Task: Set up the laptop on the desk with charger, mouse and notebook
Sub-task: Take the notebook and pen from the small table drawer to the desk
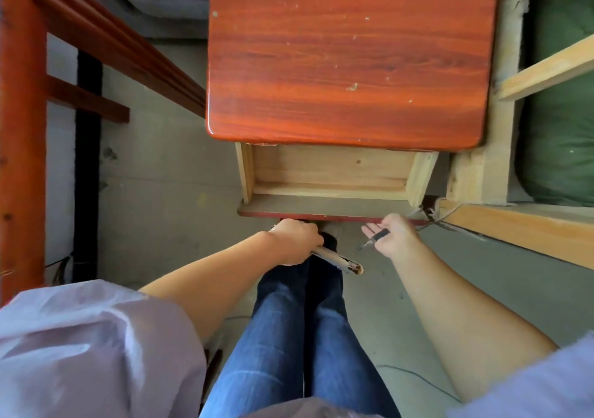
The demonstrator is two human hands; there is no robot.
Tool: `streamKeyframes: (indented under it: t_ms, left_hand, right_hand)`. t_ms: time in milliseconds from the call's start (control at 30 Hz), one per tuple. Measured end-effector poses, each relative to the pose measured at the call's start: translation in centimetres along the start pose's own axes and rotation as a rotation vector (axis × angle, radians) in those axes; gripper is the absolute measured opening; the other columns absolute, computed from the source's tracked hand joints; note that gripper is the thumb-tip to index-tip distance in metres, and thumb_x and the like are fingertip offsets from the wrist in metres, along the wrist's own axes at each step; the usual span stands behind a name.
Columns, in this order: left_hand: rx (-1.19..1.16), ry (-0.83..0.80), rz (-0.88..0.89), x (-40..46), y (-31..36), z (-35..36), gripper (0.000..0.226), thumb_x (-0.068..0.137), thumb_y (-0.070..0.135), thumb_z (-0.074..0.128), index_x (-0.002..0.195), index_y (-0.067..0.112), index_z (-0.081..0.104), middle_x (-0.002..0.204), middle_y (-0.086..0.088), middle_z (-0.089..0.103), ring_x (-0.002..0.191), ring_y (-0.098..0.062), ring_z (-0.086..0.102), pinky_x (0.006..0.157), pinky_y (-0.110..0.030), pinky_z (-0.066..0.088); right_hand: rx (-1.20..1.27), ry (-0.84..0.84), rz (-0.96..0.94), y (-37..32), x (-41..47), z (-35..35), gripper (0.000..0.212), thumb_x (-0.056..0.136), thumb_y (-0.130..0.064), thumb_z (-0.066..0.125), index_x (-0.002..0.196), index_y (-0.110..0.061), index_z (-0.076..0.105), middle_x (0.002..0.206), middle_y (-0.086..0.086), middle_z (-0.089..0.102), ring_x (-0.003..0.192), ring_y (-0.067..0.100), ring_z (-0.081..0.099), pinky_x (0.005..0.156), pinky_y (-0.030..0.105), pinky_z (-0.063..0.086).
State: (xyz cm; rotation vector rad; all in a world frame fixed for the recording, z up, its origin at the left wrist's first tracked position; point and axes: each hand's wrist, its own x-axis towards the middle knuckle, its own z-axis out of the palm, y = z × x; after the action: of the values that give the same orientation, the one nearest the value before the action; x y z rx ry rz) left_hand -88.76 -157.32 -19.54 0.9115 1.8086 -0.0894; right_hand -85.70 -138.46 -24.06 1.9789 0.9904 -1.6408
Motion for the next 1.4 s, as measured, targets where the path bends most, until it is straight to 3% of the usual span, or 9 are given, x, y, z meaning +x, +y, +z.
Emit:
streamKeyframes:
  t_ms: [167,400,767,933,1100,1167,1233,1300,1400]
  left_hand:
    - [-0.261,0.003,-0.079,0.9,0.1,1.5,0.035,0.093,0.013,0.043,0.127,0.018,0.051,0.148,-0.013,0.028,0.140,-0.029,0.023,0.097,-0.047,0.045]
    - [-0.247,0.070,-0.095,-0.5,1.2,-0.1,0.041,0.092,0.017,0.044,0.133,0.020,0.047,0.150,-0.014,0.019,0.142,-0.033,0.011,0.113,-0.062,0.012]
    - [-0.133,0.171,-0.158,0.1,-1.8,-7.6,0.047,0.094,0.006,0.042,0.139,0.019,0.041,0.158,-0.017,-0.008,0.146,-0.027,-0.010,0.114,-0.063,0.002]
    - [-0.083,0.202,-0.189,1.2,-3.1,-8.8,0.056,0.094,0.001,0.041,0.144,0.024,0.030,0.157,-0.018,0.001,0.146,-0.027,-0.004,0.114,-0.062,0.001]
    - [-0.175,0.140,-0.165,0.7,-2.8,-9.2,0.046,0.092,0.005,0.042,0.136,0.020,0.044,0.153,-0.018,0.018,0.145,-0.033,0.006,0.114,-0.062,0.009]
    - [-0.267,0.138,-0.104,-0.8,-2.4,-9.6,0.034,0.090,0.009,0.045,0.122,0.014,0.055,0.134,-0.015,0.048,0.130,-0.033,0.038,0.109,-0.053,0.031]
    - [-0.376,0.160,-0.049,-3.0,-1.8,-10.3,0.019,0.085,0.014,0.051,0.101,0.012,0.062,0.102,-0.010,0.063,0.097,-0.029,0.058,0.081,-0.036,0.048]
    - [-0.459,0.190,-0.040,-5.6,-1.6,-11.0,0.003,0.081,0.018,0.057,0.083,0.017,0.059,0.082,-0.003,0.060,0.078,-0.025,0.056,0.066,-0.029,0.041]
    - [-0.535,0.276,-0.069,-9.5,-1.9,-12.2,0.015,0.082,0.027,0.063,0.084,0.013,0.059,0.079,0.000,0.055,0.076,-0.021,0.050,0.066,-0.029,0.037]
  right_hand:
    - [0.165,0.038,0.031,0.1,-1.2,0.5,0.041,0.095,0.004,0.018,0.134,0.007,0.032,0.139,0.024,0.040,0.125,0.036,0.046,0.102,0.045,0.044]
    - [0.291,0.057,-0.031,-1.7,-6.0,0.4,0.042,0.097,-0.003,0.019,0.137,0.002,0.033,0.135,0.026,0.047,0.117,0.035,0.054,0.094,0.045,0.050]
    - [0.488,-0.169,-0.121,-6.9,-8.4,4.7,0.050,0.095,-0.003,0.012,0.142,0.000,0.027,0.148,0.016,0.036,0.133,0.027,0.042,0.109,0.042,0.036]
    - [0.582,-0.209,-0.135,-8.3,-8.2,5.4,0.052,0.086,0.012,0.017,0.134,0.002,0.035,0.144,0.020,0.034,0.134,0.030,0.038,0.102,0.049,0.040]
    - [0.425,-0.227,-0.139,-8.2,-9.4,4.4,0.044,0.093,0.006,0.019,0.134,0.004,0.034,0.142,0.020,0.041,0.130,0.029,0.044,0.102,0.046,0.040]
    - [0.341,-0.218,-0.143,-8.3,-10.4,3.6,0.042,0.097,-0.003,0.021,0.137,0.003,0.033,0.142,0.018,0.044,0.130,0.028,0.045,0.103,0.044,0.039]
    - [0.294,-0.210,-0.163,-8.9,-12.1,2.9,0.042,0.099,-0.009,0.021,0.137,0.001,0.033,0.141,0.015,0.046,0.129,0.026,0.047,0.102,0.041,0.040]
    - [0.305,-0.232,-0.193,-9.9,-14.2,2.2,0.042,0.099,-0.013,0.021,0.138,-0.002,0.034,0.134,0.012,0.051,0.121,0.024,0.053,0.093,0.036,0.046]
    - [0.378,-0.352,-0.281,-12.2,-18.2,1.8,0.042,0.101,-0.025,0.023,0.136,-0.005,0.036,0.103,0.010,0.060,0.090,0.021,0.062,0.067,0.031,0.048]
